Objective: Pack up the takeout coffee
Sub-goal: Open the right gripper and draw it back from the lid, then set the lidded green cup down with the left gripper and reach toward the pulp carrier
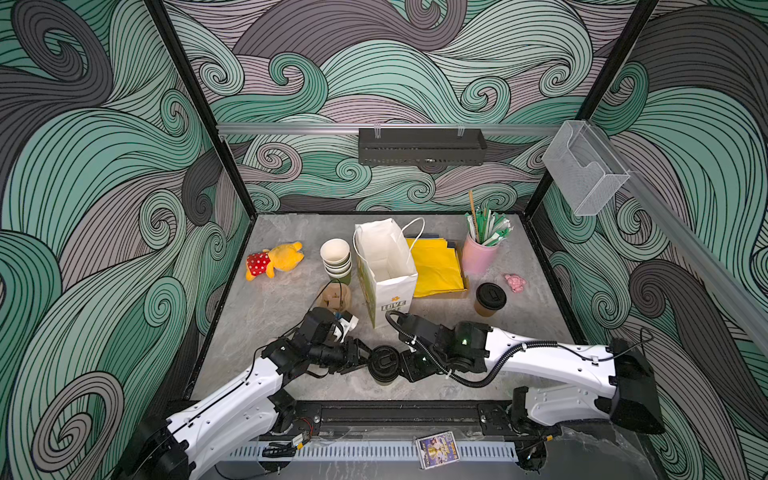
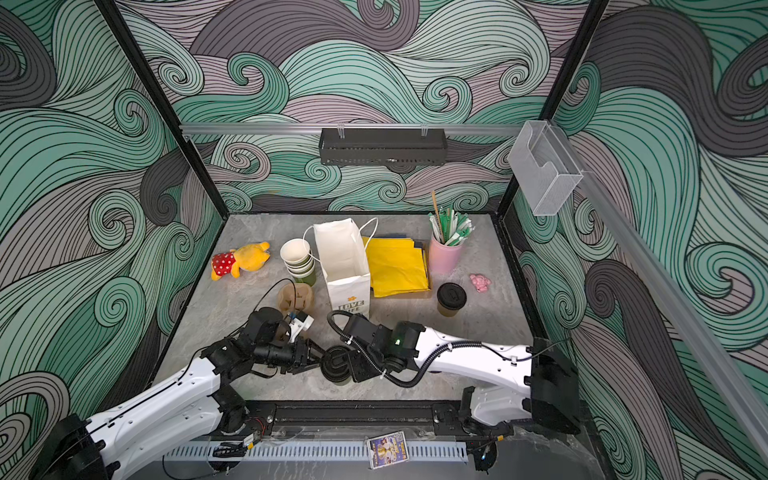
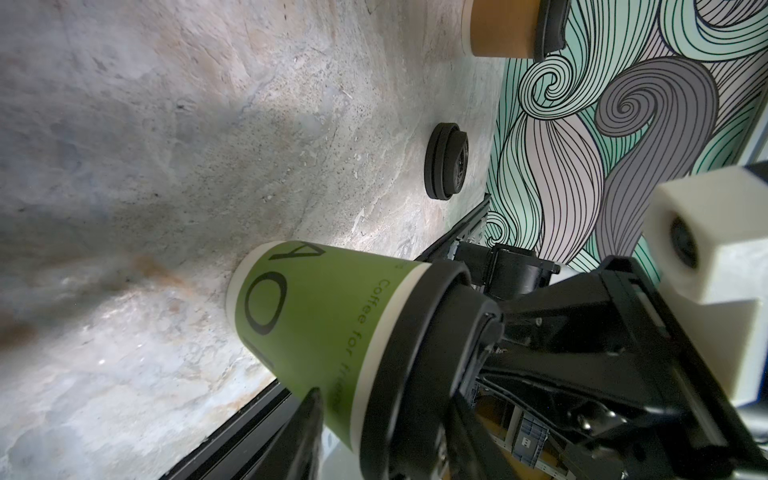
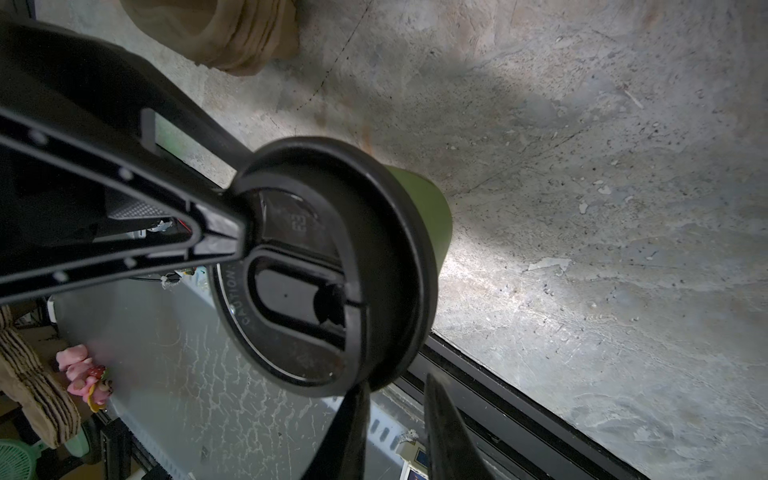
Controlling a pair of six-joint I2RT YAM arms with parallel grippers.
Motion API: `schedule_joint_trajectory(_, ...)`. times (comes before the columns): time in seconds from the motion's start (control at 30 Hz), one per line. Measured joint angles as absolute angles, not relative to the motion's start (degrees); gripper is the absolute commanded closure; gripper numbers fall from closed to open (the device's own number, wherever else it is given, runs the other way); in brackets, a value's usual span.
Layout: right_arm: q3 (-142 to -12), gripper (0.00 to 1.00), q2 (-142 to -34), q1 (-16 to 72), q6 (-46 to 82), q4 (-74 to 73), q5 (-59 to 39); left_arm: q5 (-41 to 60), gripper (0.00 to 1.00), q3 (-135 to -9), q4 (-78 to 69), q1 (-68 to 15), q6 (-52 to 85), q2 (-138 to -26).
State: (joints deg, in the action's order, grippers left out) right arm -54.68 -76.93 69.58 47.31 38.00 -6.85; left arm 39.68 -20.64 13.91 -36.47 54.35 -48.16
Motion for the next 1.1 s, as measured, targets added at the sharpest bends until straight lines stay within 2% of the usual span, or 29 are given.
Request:
schedule_joint_trajectory(0.33, -55.9, 0.74, -78.3, 69.9, 46.9, 39.6, -6.5, 39.7, 0.54, -20.6, 13.9, -36.5, 54.3, -48.1)
schedule_joint_trajectory(0.47, -55.9, 0.66, -77.7, 70.2, 46.5, 39.4, -6.1, 39.5, 0.54, -20.7, 13.9, -36.4, 54.3, -48.1)
schedule_joint_trajectory(0.67, -51.2, 0.55, -72.2, 70.8, 44.7, 35.7, -4.2, 39.5, 0.54, -20.7, 13.9, -36.5, 54.3, -48.1)
schedule_joint_trajectory(0.93, -46.5, 0.54, -58.1, 70.3, 44.0, 32.0, 1.5, 39.5, 0.51, -20.7, 14.0, -36.5, 54.3, -47.9)
schedule_joint_trajectory(1.1, -44.6, 0.54, -55.9, 69.5, 44.8, 32.2, 3.9, 39.2, 0.44, -20.7, 14.9, -36.5, 54.2, -47.2)
